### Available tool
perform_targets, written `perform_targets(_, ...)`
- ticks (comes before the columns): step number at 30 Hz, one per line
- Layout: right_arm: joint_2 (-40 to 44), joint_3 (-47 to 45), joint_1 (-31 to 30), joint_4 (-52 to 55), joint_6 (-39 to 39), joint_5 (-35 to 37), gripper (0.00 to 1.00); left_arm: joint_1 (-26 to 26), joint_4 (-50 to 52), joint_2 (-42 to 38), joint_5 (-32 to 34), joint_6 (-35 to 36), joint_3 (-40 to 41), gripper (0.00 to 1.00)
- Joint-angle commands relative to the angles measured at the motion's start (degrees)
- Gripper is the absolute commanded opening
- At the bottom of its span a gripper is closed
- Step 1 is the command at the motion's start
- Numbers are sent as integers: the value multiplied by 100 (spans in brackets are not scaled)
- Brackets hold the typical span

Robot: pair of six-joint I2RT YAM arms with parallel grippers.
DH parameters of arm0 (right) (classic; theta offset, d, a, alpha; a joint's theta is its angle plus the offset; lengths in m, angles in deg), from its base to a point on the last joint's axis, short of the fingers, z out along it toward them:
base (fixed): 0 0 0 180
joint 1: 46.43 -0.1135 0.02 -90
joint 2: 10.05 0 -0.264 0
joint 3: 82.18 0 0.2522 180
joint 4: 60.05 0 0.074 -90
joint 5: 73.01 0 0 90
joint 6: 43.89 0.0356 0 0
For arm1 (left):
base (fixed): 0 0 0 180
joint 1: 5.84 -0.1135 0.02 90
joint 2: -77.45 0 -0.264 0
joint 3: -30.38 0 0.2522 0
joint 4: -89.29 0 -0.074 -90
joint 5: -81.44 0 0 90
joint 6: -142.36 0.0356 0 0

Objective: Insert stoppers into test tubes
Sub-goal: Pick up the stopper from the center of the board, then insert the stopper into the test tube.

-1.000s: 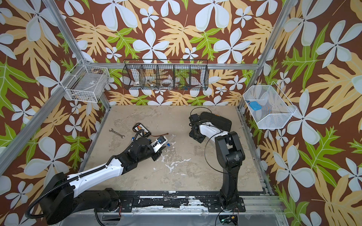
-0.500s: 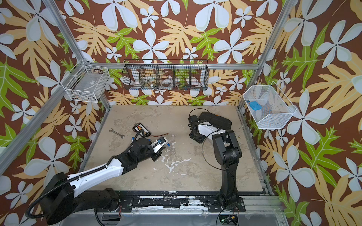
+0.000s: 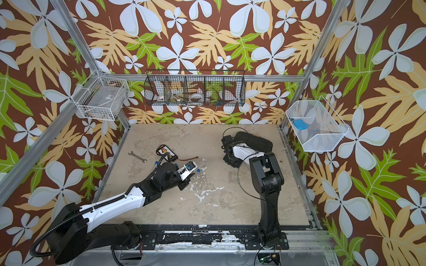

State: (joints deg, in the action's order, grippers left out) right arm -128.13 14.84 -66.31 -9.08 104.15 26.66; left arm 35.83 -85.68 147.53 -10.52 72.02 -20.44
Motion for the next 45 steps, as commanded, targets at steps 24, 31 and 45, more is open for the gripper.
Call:
perform_targets(24,2943,-2155,-82,-1146,-3389,-537,10,-497,-258,-222,67,-656,349,0)
perform_targets(31,4649,-3151,-97,-1442,-5303,-1559,10,-814,-305,-380,42,-867,527,0)
perform_targets(45,5169,-3198,-922,-876,-8252,-3452,11,-827,149,-823,-512,222,627,0)
